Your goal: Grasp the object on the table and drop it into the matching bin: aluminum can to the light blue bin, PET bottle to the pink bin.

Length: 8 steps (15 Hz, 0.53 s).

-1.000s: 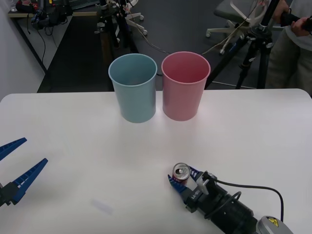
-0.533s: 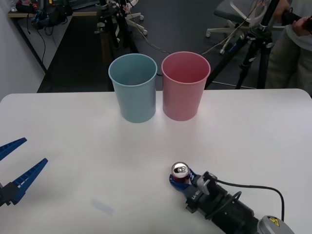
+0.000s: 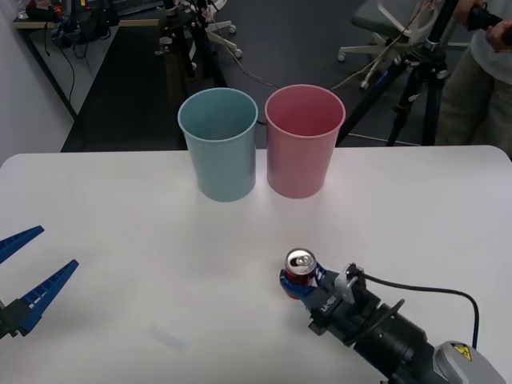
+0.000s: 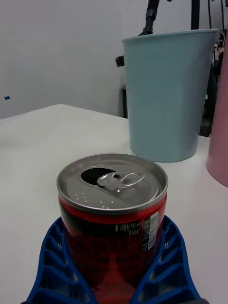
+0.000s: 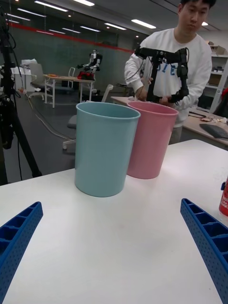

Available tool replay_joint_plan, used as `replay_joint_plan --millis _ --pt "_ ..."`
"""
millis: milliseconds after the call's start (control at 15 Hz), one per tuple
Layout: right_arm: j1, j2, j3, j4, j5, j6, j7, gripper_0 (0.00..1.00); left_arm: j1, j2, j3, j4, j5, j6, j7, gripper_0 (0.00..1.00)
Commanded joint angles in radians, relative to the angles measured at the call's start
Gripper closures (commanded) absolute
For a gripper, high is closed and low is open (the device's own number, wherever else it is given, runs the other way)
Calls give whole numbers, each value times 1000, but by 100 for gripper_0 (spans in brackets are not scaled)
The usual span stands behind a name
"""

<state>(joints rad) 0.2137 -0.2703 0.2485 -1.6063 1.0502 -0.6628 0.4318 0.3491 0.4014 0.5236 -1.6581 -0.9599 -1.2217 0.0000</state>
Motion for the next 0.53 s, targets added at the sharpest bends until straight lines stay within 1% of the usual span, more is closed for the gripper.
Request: replay_joint_plan --millis 67,200,333,533 --pt "0 -18 0 -89 36 14 -84 100 0 0 0 0 0 0 0 0" --pt "0 -32 5 -169 79 51 -145 100 0 0 0 0 0 0 0 0" --pt "0 -38 6 -253 142 89 -225 100 0 0 0 0 0 0 0 0" --pt "-20 -38 8 -348 212 104 -355 100 0 0 0 0 0 0 0 0"
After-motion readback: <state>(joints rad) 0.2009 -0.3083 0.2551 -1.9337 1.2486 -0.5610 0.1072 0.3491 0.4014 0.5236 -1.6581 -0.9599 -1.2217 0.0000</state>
